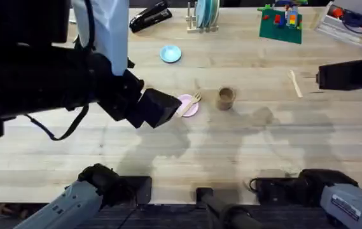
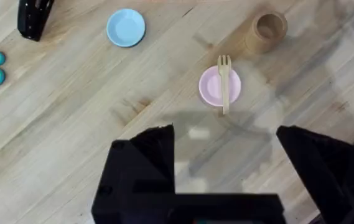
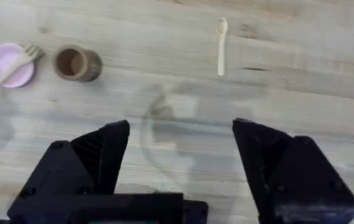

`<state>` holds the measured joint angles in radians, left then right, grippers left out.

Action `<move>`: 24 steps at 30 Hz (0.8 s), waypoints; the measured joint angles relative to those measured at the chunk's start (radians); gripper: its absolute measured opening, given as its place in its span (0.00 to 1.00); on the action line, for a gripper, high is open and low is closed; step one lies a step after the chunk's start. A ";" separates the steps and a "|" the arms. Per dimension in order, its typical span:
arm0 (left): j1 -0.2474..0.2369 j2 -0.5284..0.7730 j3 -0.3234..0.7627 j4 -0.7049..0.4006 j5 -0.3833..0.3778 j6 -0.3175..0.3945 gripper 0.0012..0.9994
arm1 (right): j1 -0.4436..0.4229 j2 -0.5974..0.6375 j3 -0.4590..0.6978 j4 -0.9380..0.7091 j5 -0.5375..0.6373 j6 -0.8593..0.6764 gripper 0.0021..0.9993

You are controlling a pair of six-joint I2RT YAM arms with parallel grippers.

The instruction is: Pick up a utensil and set it on the pink plate, then put the other utensil in the container.

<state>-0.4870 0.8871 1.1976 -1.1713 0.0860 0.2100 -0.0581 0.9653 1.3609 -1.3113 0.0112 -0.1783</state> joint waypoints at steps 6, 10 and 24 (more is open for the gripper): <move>0.000 0.000 0.000 0.000 0.000 0.000 0.99 | -0.085 0.065 0.000 0.000 -0.007 -0.075 1.00; 0.000 0.000 0.000 0.000 0.000 0.000 0.99 | -0.127 0.120 0.000 0.005 -0.018 -0.114 1.00; 0.000 0.000 0.000 0.000 0.000 0.000 0.99 | -0.229 0.322 -0.122 0.305 -0.046 -0.162 1.00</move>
<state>-0.4872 0.8871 1.1976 -1.1713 0.0856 0.2100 -0.2873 1.2875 1.2393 -1.0058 -0.0348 -0.3406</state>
